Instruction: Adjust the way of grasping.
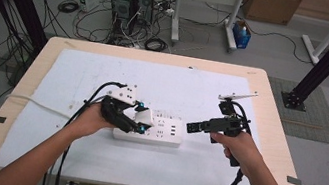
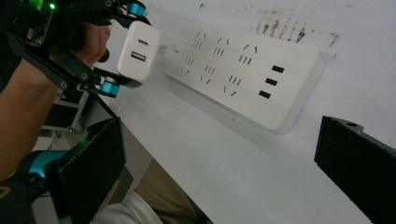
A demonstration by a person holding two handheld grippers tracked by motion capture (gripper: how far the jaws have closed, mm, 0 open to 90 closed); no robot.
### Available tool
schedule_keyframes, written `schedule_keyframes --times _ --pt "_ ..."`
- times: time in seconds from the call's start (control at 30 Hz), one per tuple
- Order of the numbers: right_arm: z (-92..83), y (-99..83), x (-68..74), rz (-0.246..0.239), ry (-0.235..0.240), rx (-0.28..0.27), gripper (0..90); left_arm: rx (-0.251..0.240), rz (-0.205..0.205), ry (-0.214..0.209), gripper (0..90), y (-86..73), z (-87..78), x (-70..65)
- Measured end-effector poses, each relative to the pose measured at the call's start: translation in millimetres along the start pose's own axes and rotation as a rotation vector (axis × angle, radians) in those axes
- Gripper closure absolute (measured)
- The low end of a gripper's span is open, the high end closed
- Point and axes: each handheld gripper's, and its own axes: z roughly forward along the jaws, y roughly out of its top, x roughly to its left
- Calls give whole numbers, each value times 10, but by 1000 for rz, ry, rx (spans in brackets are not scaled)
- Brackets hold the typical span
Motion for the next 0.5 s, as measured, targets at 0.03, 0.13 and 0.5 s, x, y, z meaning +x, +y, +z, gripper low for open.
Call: schedule_keyframes --times 0.03,0.13,0.5 --pt "8 5 3 8 7 5 14 -8 -6 -8 426 6 28 -10" --pt "40 28 15 35 13 15 14 -26 1 -23 425 30 95 -26" --pt "190 116 78 86 64 70 45 -63 22 -45 425 151 264 -76"
